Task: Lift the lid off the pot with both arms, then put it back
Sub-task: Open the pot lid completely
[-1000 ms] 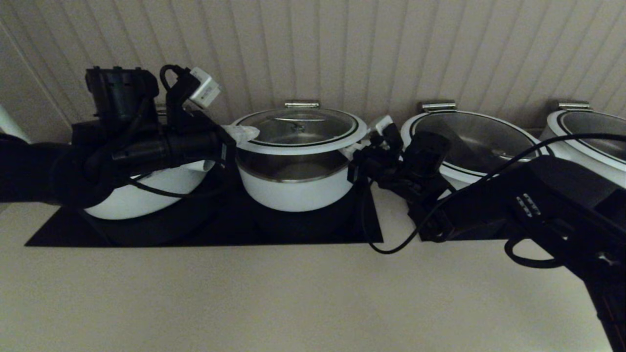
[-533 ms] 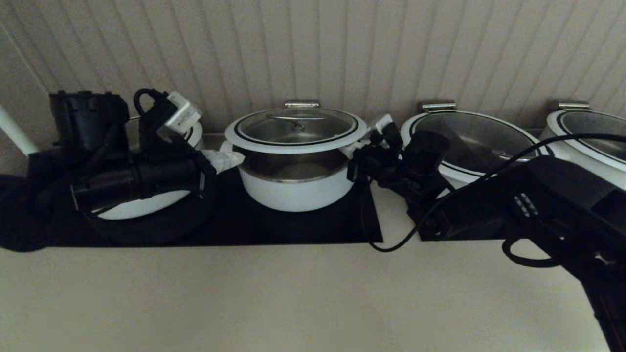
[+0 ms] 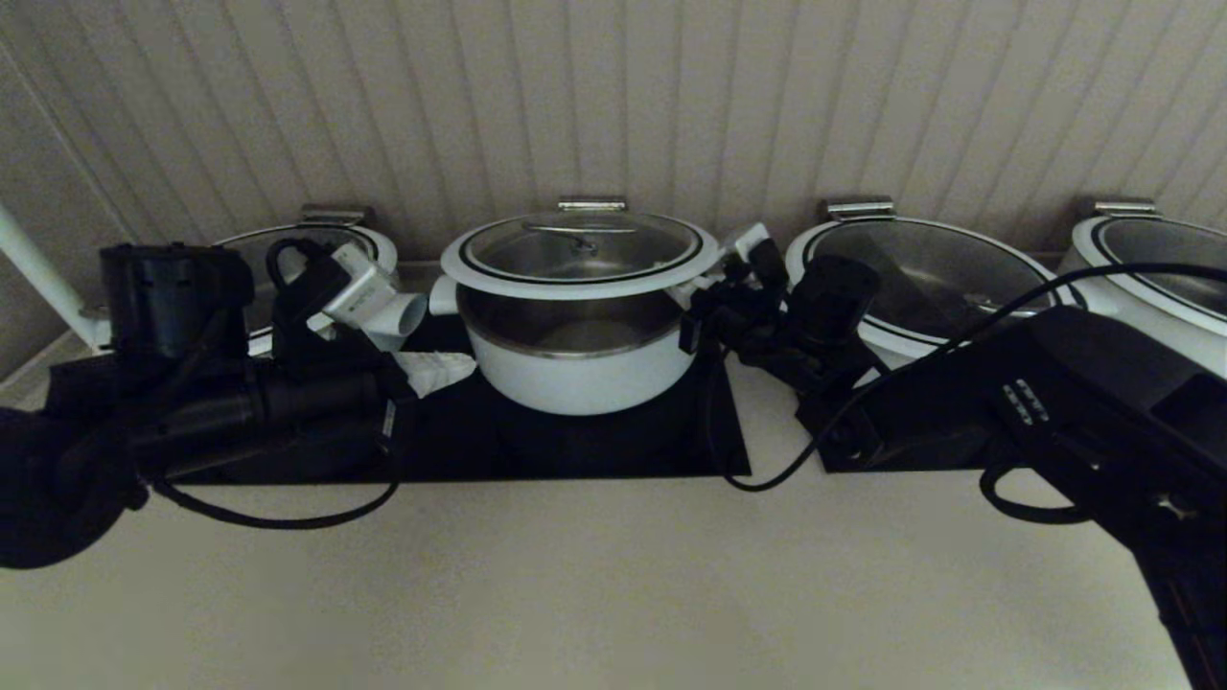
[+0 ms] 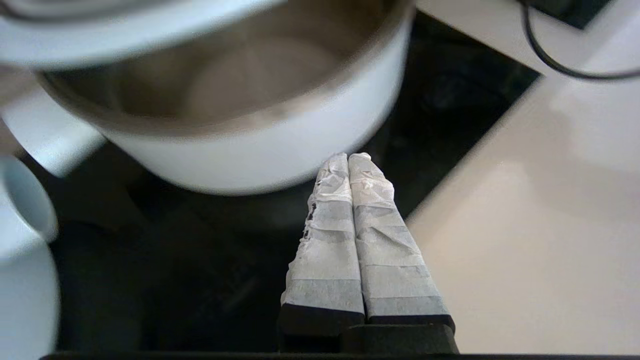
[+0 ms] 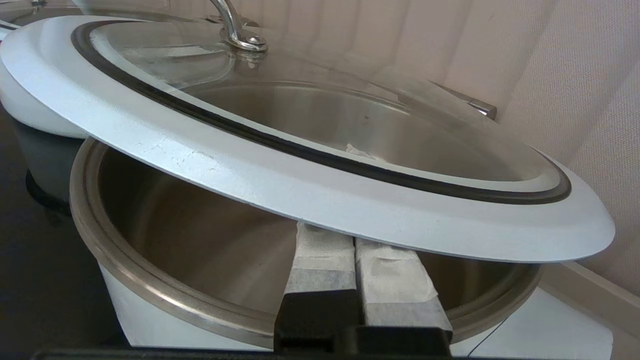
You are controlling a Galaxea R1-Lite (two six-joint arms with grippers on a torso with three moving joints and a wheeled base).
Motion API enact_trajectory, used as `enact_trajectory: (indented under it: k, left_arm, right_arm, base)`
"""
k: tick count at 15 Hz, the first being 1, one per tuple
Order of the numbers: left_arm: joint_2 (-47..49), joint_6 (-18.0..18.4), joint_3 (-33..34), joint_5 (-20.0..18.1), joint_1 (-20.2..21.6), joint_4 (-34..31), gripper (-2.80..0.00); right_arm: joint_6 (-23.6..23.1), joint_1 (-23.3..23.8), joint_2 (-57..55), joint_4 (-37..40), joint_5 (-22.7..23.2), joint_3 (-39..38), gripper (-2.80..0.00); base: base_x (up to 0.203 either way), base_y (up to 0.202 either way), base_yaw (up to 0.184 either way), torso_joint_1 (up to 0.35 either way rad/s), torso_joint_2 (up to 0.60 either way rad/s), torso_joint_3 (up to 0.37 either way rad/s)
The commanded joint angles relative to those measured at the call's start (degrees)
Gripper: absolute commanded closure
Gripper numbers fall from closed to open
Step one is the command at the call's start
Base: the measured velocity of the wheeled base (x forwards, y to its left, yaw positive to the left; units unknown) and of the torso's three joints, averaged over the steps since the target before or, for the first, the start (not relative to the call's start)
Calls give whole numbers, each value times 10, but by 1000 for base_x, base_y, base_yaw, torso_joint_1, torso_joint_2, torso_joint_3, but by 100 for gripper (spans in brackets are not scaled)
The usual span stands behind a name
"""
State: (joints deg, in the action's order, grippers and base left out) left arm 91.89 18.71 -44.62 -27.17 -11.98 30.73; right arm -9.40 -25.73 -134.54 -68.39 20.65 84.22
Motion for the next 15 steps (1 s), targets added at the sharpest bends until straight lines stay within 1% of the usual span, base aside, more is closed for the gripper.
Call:
enact_trajectory:
  k: [1, 2, 3, 8, 15]
  left_arm:
    - [52, 1, 1, 2, -1, 80, 0]
    - [69, 1, -3, 3, -1, 106, 0]
    - [78, 0, -11, 4, -4, 116, 0]
    - [105, 0, -48, 4, -24, 117, 0]
    - [142, -1, -119, 12, -30, 116, 0]
  right_arm:
    - [-1, 0, 2, -4, 2, 0, 0]
    - [-1, 0, 2, -3, 2, 0, 0]
    - [-1, 0, 2, -3, 2, 0, 0]
    - [-1, 0, 2, -4, 2, 0, 0]
    - [-2, -1, 3, -5, 2, 0, 0]
  base:
    - [0, 0, 0, 0, 0, 0]
    - [0, 0, 0, 0, 0, 0]
    - [0, 0, 0, 0, 0, 0]
    - [0, 0, 0, 0, 0, 0]
    - [0, 0, 0, 0, 0, 0]
